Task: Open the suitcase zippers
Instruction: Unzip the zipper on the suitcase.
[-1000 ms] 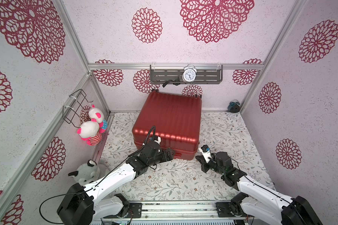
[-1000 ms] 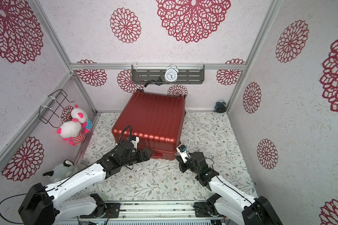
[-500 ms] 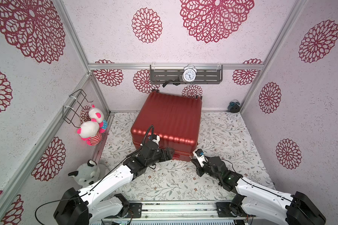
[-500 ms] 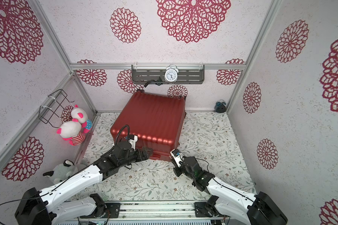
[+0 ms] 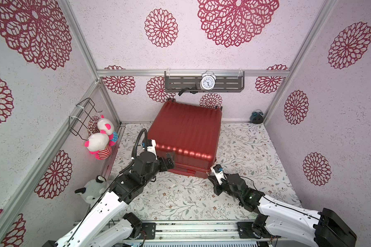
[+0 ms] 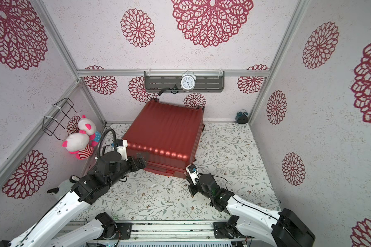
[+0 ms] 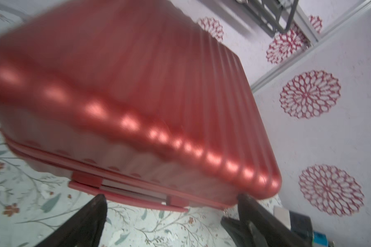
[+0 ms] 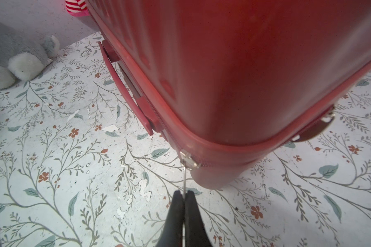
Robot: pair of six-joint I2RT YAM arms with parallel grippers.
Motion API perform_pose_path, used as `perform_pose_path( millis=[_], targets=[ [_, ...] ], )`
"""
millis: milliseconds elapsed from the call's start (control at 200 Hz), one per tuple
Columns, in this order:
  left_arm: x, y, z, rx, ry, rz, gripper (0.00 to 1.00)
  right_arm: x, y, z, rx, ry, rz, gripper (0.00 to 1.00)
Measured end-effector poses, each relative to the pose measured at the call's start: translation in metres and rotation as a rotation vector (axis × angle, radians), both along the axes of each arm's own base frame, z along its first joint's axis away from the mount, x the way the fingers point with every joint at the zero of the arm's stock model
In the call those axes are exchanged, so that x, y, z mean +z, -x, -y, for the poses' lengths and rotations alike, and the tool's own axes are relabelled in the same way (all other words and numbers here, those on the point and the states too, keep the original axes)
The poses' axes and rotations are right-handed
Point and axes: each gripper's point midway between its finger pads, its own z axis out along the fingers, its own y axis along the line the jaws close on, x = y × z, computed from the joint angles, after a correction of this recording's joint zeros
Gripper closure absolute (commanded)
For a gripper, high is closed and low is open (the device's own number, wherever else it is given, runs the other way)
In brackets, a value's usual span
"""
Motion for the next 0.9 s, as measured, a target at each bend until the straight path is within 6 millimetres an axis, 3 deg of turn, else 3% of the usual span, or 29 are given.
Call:
perform_pose_path(
  millis=[270,395,515,705,901],
  targets=[
    [0.049,-0.029,-0.075,0.238,-0.059,0.054,0.02,0.007,0.004,0.005,-0.054,-0.067,-0.005,1.00],
    [0.050,-0.054,-0.108,0.319,-0.064,0.017,0.02,0.007,0.005,0.005,-0.069,-0.073,-0.008,1.00],
    [0.035,-0.080,-0.131,0.344,-0.043,-0.051,0.02,0.007,0.005,0.005,-0.076,-0.078,-0.012,1.00],
    [-0.001,-0.117,-0.142,0.288,0.033,-0.163,0.02,0.007,0.005,0.005,-0.079,-0.078,-0.011,1.00],
    [-0.024,-0.143,-0.117,0.145,0.111,-0.218,0.02,0.005,0.005,0.005,-0.086,-0.073,-0.013,1.00]
  ],
)
